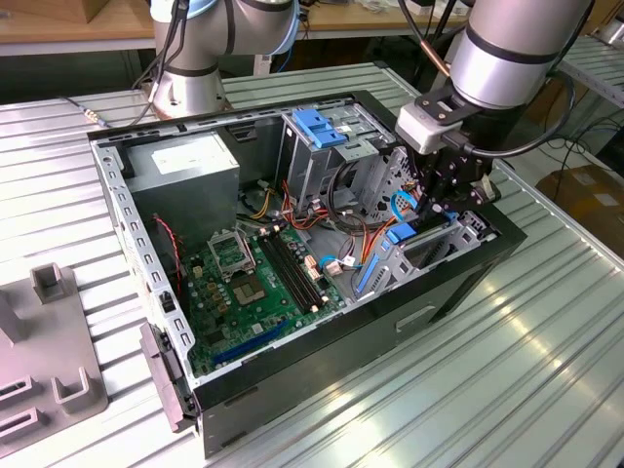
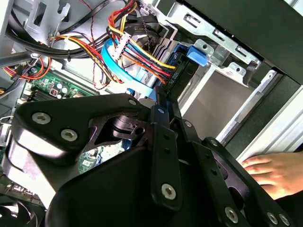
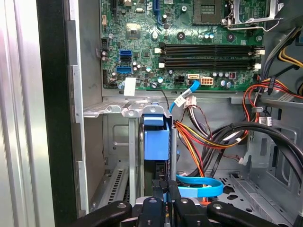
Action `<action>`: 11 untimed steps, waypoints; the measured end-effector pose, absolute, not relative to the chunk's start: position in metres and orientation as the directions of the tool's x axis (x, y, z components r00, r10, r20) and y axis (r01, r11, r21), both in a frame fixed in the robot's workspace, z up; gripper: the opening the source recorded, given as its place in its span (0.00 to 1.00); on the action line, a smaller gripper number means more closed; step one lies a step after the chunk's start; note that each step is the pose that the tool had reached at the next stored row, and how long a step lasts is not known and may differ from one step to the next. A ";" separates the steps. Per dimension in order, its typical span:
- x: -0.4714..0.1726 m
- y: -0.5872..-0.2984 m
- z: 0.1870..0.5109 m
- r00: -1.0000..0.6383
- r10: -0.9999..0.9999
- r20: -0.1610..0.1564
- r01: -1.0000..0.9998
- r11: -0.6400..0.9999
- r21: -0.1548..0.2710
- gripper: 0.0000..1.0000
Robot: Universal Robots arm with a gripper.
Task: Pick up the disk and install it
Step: 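Insert the second disk wire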
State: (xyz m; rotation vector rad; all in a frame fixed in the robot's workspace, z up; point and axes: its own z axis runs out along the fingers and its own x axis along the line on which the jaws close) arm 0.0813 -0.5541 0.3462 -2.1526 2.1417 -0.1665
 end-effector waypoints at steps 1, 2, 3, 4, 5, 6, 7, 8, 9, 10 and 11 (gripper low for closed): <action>0.081 -0.554 0.346 0.005 -1.000 0.006 -0.989 -0.005 -0.148 0.16; 0.081 -0.554 0.346 0.005 -1.000 0.006 -0.989 -0.005 -0.148 0.16; 0.081 -0.554 0.346 0.005 -1.000 0.006 -0.989 -0.005 -0.148 0.16; 0.081 -0.554 0.346 0.005 -1.000 0.005 -0.989 -0.005 -0.148 0.16; 0.081 -0.554 0.347 0.005 -1.000 0.005 -0.989 -0.005 -0.148 0.16; 0.081 -0.554 0.347 0.005 -1.000 0.005 -0.989 -0.005 -0.148 0.16; 0.081 -0.554 0.348 0.005 -1.000 0.005 -0.989 -0.005 -0.148 0.16; 0.081 -0.554 0.348 0.005 -1.000 0.005 -0.989 -0.005 -0.148 0.16; 0.081 -0.554 0.348 0.005 -1.000 0.005 -0.989 -0.005 -0.148 0.16; 0.081 -0.554 0.348 0.005 -1.000 0.005 -0.989 -0.005 -0.148 0.16; 0.082 -0.554 0.348 0.005 -1.000 0.005 -0.989 -0.005 -0.148 0.16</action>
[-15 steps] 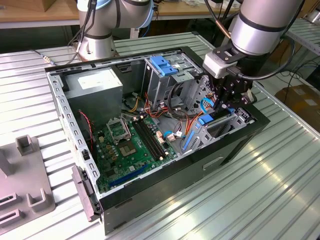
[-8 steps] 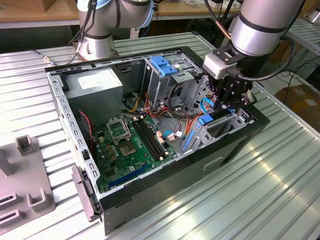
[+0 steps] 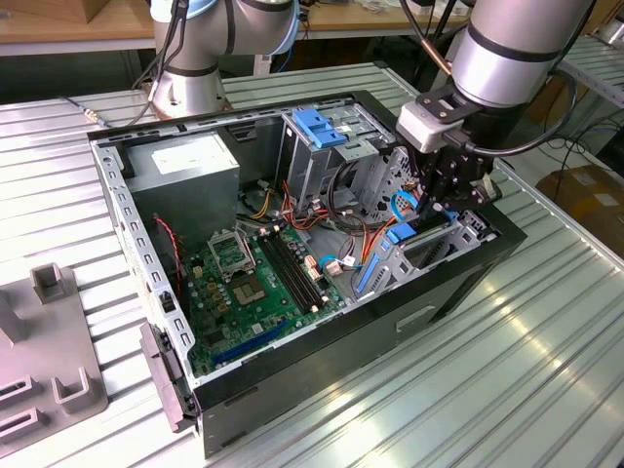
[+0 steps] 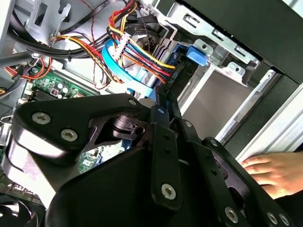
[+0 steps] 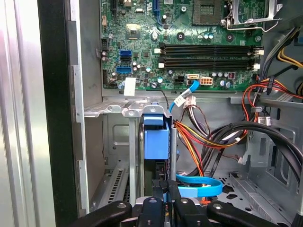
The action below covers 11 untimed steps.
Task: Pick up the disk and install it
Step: 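Insert the second disk wire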
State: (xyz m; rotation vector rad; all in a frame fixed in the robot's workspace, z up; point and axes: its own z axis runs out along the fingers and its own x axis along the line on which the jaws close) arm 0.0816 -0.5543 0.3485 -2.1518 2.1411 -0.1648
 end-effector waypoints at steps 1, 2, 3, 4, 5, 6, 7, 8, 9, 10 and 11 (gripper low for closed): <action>0.082 -0.554 0.348 0.005 -1.000 0.005 -0.989 -0.005 -0.148 0.16; 0.082 -0.554 0.349 0.005 -1.000 0.005 -0.989 -0.005 -0.148 0.16; 0.082 -0.554 0.349 0.004 -1.000 0.005 -0.989 -0.005 -0.148 0.16; 0.082 -0.554 0.348 0.004 -1.000 0.004 -0.989 -0.005 -0.148 0.16; 0.082 -0.554 0.347 0.005 -1.000 0.002 -0.989 -0.005 -0.148 0.16; 0.082 -0.554 0.347 0.005 -1.000 0.000 -0.989 -0.004 -0.148 0.16; 0.082 -0.555 0.346 0.005 -1.000 -0.002 -0.989 -0.004 -0.148 0.16; 0.082 -0.555 0.345 0.005 -1.000 -0.005 -0.989 -0.004 -0.148 0.16; 0.082 -0.555 0.345 0.005 -1.000 -0.007 -0.989 -0.003 -0.148 0.16; 0.082 -0.555 0.344 0.005 -1.000 -0.009 -0.989 -0.003 -0.148 0.16; 0.082 -0.555 0.344 0.005 -1.000 -0.011 -0.989 -0.003 -0.148 0.16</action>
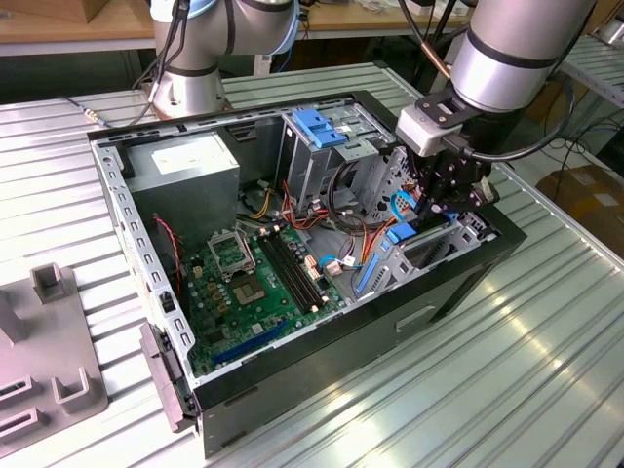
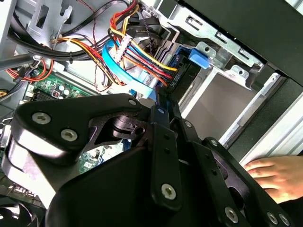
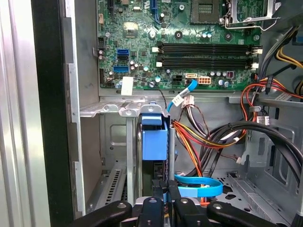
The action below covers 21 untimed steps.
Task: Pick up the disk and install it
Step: 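Insert the second disk wire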
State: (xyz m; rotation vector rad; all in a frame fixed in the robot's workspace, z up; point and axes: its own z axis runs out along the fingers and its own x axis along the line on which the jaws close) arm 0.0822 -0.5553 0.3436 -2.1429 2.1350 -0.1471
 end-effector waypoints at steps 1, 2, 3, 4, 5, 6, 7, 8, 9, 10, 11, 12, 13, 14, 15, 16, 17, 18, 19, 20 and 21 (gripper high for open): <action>0.082 -0.556 0.343 0.005 -1.000 -0.013 -0.989 -0.003 -0.148 0.16; 0.082 -0.556 0.342 0.005 -1.000 -0.014 -0.989 -0.002 -0.148 0.16; 0.082 -0.556 0.341 0.005 -1.000 -0.015 -0.989 -0.002 -0.148 0.16; 0.082 -0.556 0.341 0.005 -1.000 -0.015 -0.989 -0.002 -0.148 0.16; 0.082 -0.556 0.341 0.005 -1.000 -0.015 -0.989 -0.002 -0.148 0.16; 0.082 -0.556 0.341 0.005 -1.000 -0.015 -0.989 -0.002 -0.148 0.16; 0.082 -0.556 0.341 0.005 -1.000 -0.015 -0.989 -0.002 -0.148 0.16; 0.082 -0.556 0.341 0.004 -1.000 -0.015 -0.989 -0.002 -0.148 0.16; 0.082 -0.556 0.341 0.004 -1.000 -0.015 -0.989 -0.002 -0.148 0.16; 0.082 -0.556 0.340 0.004 -1.000 -0.016 -0.989 -0.002 -0.148 0.17; 0.082 -0.556 0.342 0.004 -1.000 -0.016 -0.989 -0.002 -0.148 0.24; 0.082 -0.556 0.344 0.004 -1.000 -0.015 -0.989 -0.002 -0.148 0.24; 0.082 -0.556 0.346 0.004 -1.000 -0.016 -0.989 -0.002 -0.148 0.24; 0.082 -0.556 0.350 0.004 -1.000 -0.016 -0.989 -0.002 -0.148 0.24; 0.082 -0.556 0.353 0.004 -1.000 -0.015 -0.989 -0.002 -0.148 0.24; 0.082 -0.556 0.354 0.005 -1.000 -0.015 -0.989 -0.002 -0.148 0.24; 0.082 -0.556 0.356 0.004 -1.000 -0.015 -0.989 -0.002 -0.148 0.24; 0.082 -0.556 0.356 0.005 -1.000 -0.016 -0.989 -0.002 -0.148 0.24; 0.082 -0.556 0.356 0.004 -1.000 -0.016 -0.989 -0.002 -0.148 0.24; 0.082 -0.556 0.356 0.004 -1.000 -0.015 -0.989 -0.002 -0.148 0.24; 0.082 -0.556 0.356 0.005 -1.000 -0.015 -0.989 -0.002 -0.148 0.22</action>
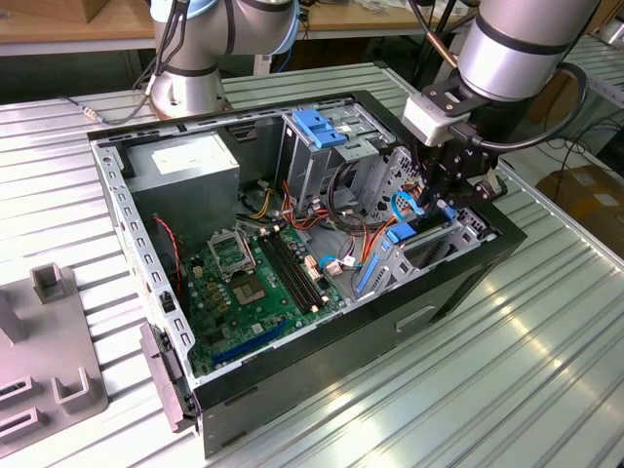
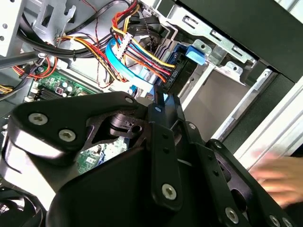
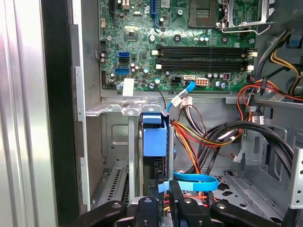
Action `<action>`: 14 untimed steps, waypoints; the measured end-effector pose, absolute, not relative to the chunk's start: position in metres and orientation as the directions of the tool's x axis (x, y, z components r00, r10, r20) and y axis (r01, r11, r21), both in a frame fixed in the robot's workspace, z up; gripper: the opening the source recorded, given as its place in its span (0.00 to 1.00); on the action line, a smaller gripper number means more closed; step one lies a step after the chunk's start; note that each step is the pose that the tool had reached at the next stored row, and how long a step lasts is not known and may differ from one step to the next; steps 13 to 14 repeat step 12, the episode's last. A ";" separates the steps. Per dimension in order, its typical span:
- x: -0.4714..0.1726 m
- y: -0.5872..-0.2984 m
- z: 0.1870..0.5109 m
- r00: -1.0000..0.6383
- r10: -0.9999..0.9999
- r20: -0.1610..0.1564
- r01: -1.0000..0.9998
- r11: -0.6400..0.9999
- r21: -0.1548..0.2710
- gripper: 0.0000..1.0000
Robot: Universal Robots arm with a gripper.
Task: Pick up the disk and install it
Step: 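Insert the second disk wire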
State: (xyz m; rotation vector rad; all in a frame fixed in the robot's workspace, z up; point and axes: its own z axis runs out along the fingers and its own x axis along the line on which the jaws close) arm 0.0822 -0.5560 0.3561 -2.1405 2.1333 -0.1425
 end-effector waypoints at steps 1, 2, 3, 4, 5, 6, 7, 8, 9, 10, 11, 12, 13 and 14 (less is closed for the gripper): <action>0.082 -0.556 0.356 0.004 -1.000 -0.015 -0.989 -0.002 -0.148 0.22; 0.082 -0.556 0.356 0.004 -1.000 -0.015 -0.989 -0.002 -0.148 0.15; 0.082 -0.556 0.356 0.004 -1.000 -0.015 -0.989 -0.002 -0.148 0.10; 0.082 -0.556 0.356 0.005 -1.000 -0.015 -0.989 -0.002 -0.148 0.10; 0.082 -0.556 0.356 0.004 -1.000 -0.015 -0.989 -0.002 -0.148 0.10; 0.082 -0.556 0.356 0.004 -1.000 -0.015 -0.989 -0.002 -0.148 0.10; 0.082 -0.556 0.356 0.004 -1.000 -0.015 -0.989 -0.002 -0.148 0.10; 0.082 -0.556 0.356 0.004 -1.000 -0.015 -0.989 -0.002 -0.148 0.10; 0.082 -0.556 0.356 0.004 -1.000 -0.015 -0.989 -0.002 -0.148 0.10; 0.082 -0.556 0.356 0.005 -1.000 -0.015 -0.989 -0.002 -0.148 0.10; 0.082 -0.556 0.356 0.004 -1.000 -0.015 -0.989 -0.002 -0.148 0.10; 0.082 -0.556 0.356 0.005 -1.000 -0.015 -0.989 -0.002 -0.148 0.10; 0.082 -0.556 0.356 0.005 -1.000 -0.015 -0.989 -0.002 -0.148 0.10; 0.082 -0.556 0.356 0.005 -1.000 -0.015 -0.989 -0.002 -0.148 0.10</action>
